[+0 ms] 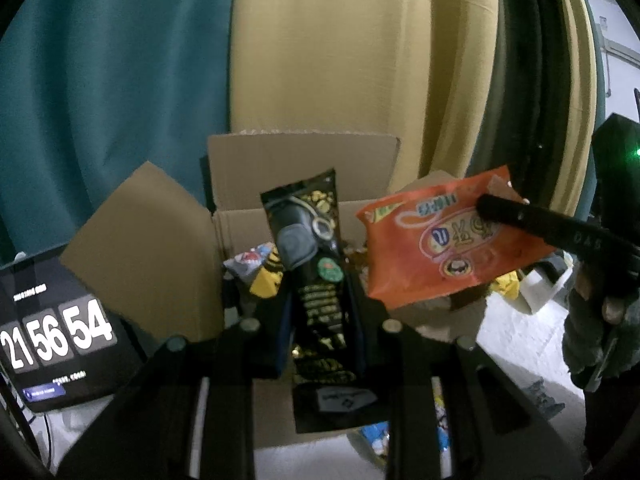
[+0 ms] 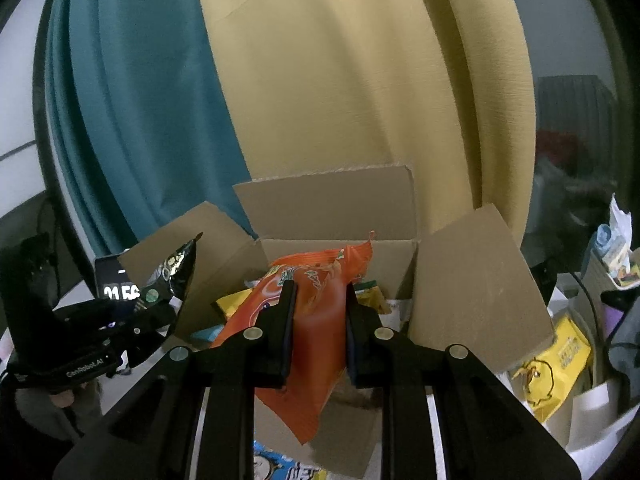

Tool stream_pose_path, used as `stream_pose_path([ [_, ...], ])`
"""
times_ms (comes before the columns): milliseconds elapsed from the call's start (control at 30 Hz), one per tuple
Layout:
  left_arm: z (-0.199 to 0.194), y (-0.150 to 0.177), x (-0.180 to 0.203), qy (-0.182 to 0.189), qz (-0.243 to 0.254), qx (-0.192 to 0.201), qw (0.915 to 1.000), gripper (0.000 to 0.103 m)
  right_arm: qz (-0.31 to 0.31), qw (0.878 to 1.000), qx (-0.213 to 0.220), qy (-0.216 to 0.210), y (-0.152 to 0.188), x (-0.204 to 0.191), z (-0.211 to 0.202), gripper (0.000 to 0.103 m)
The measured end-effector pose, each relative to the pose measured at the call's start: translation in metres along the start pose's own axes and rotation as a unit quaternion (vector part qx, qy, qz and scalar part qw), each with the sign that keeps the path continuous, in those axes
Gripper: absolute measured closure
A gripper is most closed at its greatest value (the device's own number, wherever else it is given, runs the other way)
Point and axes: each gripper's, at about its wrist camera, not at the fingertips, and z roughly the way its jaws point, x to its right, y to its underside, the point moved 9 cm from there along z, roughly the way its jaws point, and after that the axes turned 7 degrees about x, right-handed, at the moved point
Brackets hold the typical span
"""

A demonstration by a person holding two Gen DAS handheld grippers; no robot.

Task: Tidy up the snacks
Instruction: 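Carry the black-gold bag and orange bag over the box with both grippers, then open both grippers over the box to drop the bags inside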

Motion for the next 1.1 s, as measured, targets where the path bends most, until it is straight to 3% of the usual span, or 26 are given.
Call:
stream_pose_path([
  [567, 0.073, -0.012, -0.019, 0.0, -0.003, -0.02, 0.9998, 0.077, -0.021, 0.999, -0.014, 0.037, -0.029, 0.009, 0.081, 0.081],
  [700, 0.091, -0.005, -0.024, -0.003, -0.013, -0.063, 0.9979, 0.076, -0.025, 0.996, -0.052, 0.064, -0.022, 0.016, 0.106, 0.08],
  [733, 0.093, -0.003, -0.024, -0.002, -0.013, -0.071, 0.9974, 0.075, -0.027, 0.995, -0.065, 0.071, -0.018, 0.018, 0.111, 0.073],
  [767, 0.092, -0.002, -0.023, -0.006, -0.011, -0.07, 0.9975, 0.072, -0.026, 0.994, -0.071, 0.079, -0.015, 0.021, 0.113, 0.067],
  [800, 0.09, -0.002, -0.023, -0.011, -0.006, -0.067, 0.9977, 0.06, -0.025, 0.994, -0.069, 0.083, -0.015, 0.023, 0.111, 0.051],
  [833, 0.087, -0.002, -0.021, -0.011, -0.004, -0.064, 0.9979, 0.051, -0.025, 0.994, -0.067, 0.083, -0.014, 0.023, 0.108, 0.045],
  [867, 0.084, -0.003, -0.021, -0.01, -0.005, -0.061, 0.9981, 0.033, -0.026, 0.994, -0.066, 0.082, -0.014, 0.023, 0.104, 0.045],
  [900, 0.08, -0.005, -0.02, -0.009, -0.008, -0.055, 0.9984, 0.028, -0.025, 0.994, -0.066, 0.082, -0.013, 0.023, 0.099, 0.045],
  [1100, 0.052, -0.013, -0.018, -0.013, -0.018, -0.032, 0.9993, 0.028, -0.03, 0.994, -0.061, 0.083, -0.016, 0.021, 0.068, 0.045],
])
